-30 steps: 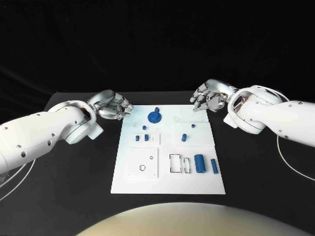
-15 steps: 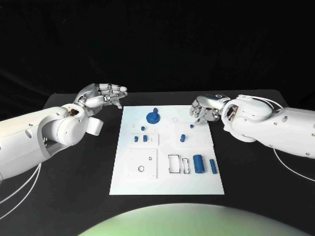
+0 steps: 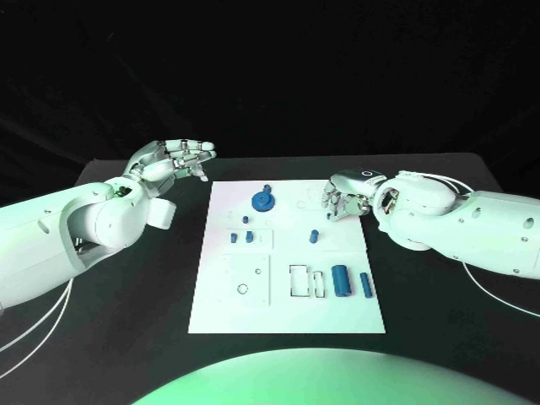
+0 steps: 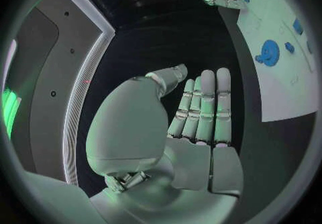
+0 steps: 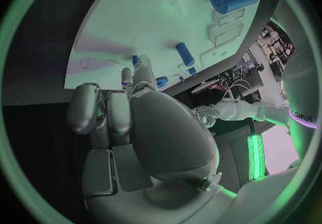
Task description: Assemble the parts on the task board
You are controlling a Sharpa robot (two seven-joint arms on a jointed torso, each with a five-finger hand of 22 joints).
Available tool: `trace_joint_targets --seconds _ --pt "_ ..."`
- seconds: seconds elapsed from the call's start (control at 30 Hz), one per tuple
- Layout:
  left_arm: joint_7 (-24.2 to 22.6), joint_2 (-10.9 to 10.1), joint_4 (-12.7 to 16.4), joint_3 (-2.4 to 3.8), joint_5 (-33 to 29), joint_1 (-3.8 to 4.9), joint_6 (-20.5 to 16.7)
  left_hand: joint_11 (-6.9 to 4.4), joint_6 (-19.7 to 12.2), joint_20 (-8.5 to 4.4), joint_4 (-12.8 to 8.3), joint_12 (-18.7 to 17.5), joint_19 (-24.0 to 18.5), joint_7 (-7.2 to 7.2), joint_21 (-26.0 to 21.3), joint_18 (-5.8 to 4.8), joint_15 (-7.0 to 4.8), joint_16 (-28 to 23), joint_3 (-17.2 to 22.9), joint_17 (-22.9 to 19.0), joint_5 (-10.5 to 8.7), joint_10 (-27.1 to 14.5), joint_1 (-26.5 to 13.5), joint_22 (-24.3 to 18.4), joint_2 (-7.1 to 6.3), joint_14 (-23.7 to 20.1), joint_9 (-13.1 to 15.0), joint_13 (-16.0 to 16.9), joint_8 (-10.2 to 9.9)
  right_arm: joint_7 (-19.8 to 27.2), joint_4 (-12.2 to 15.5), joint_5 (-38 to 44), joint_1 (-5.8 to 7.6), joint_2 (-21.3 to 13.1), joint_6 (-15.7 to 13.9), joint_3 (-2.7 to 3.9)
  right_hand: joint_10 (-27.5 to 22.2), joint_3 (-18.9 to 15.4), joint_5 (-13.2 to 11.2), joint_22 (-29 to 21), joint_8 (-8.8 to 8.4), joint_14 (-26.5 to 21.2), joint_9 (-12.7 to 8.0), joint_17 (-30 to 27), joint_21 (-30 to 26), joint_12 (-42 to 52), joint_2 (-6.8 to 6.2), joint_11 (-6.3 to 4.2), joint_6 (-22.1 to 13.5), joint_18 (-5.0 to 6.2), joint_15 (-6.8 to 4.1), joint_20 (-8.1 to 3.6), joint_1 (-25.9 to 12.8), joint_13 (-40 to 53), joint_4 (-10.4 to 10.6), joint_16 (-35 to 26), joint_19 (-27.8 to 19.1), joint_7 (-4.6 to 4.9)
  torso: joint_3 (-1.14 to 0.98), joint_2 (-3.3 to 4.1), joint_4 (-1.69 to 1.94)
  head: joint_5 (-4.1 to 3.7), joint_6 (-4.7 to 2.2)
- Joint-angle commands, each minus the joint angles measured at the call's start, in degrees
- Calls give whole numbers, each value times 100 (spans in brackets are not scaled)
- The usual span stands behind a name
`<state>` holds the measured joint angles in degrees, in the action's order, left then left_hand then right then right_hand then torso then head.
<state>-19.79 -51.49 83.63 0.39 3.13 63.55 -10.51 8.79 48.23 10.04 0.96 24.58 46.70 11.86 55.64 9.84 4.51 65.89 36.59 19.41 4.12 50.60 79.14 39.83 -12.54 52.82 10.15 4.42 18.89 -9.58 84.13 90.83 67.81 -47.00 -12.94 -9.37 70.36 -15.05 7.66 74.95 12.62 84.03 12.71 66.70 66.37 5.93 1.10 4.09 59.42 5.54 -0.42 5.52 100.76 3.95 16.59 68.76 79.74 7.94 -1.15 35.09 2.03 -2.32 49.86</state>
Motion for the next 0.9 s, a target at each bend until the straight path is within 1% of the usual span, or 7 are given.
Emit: trace_joint_targets --seconds 0.03,0.07,0.23,0.5,0.7,0.73,0.9 --pt "-134 -9 20 7 -120 6 72 -9 16 -4 4 24 31 17 -35 81 -1 -39 -29 -10 21 14 -3 -9 40 13 6 6 21 -20 -24 106 -27 26 161 -1 70 41 34 373 6 242 10 24 72 -21 29 -9 67 -92 -17 -10 101 5 2 60 35 -6 -2 -2 3 -2 13" --pt "-133 -12 21 7 -119 6 72 -9 16 -4 4 24 31 17 -35 81 -1 -39 -29 -10 21 14 -3 -9 40 13 6 6 21 -23 -29 105 -34 32 169 -1 90 50 35 389 10 241 14 31 94 -22 40 -15 86 -96 -21 -14 125 6 3 77 40 -10 -6 -3 3 0 14" --pt "-128 -23 29 7 -112 6 70 -9 16 -4 4 24 31 17 -35 81 -1 -39 -29 -10 21 14 -3 -9 40 13 6 6 21 -43 -64 106 -69 67 182 -2 162 72 36 453 21 238 26 62 188 -29 73 -32 150 -111 -36 -26 177 11 8 143 67 -26 -6 1 3 1 14" --pt "-108 -29 40 7 -82 7 62 -9 19 -7 -2 29 36 18 -42 81 -3 -43 -33 -14 21 11 6 -15 42 9 6 5 24 -73 -139 119 -110 136 178 -3 223 160 50 508 18 228 38 65 244 -73 207 -56 218 -117 -54 -43 259 7 7 204 69 -46 -10 -2 1 8 14" --pt "-85 -35 43 7 -63 7 67 -9 20 -8 -4 30 39 19 -46 80 -3 -45 -34 -15 21 10 9 -18 43 8 7 5 25 -123 -170 162 -140 155 225 -4 220 170 50 511 12 224 37 60 241 -84 213 -56 217 -115 -55 -45 269 5 9 206 65 -44 -9 -2 -4 4 14" --pt "-81 -36 43 7 -60 7 67 -9 20 -8 -4 30 39 19 -46 80 -3 -45 -34 -15 21 10 9 -18 43 8 7 5 25 -134 -173 171 -145 156 236 -4 211 168 47 515 3 221 34 53 243 -97 205 -50 208 -116 -52 -46 265 1 12 206 63 -38 -12 -1 -4 0 14" --pt "-57 -42 47 7 -33 7 70 -7 15 -9 -5 30 42 22 -51 80 -3 -48 -39 -18 20 3 10 -22 41 6 5 3 22 -188 -154 217 -181 154 325 -6 67 154 40 530 -9 182 39 -46 236 -219 176 -2 242 -116 -17 -28 209 -22 17 155 46 -16 -11 -6 -6 -2 14"
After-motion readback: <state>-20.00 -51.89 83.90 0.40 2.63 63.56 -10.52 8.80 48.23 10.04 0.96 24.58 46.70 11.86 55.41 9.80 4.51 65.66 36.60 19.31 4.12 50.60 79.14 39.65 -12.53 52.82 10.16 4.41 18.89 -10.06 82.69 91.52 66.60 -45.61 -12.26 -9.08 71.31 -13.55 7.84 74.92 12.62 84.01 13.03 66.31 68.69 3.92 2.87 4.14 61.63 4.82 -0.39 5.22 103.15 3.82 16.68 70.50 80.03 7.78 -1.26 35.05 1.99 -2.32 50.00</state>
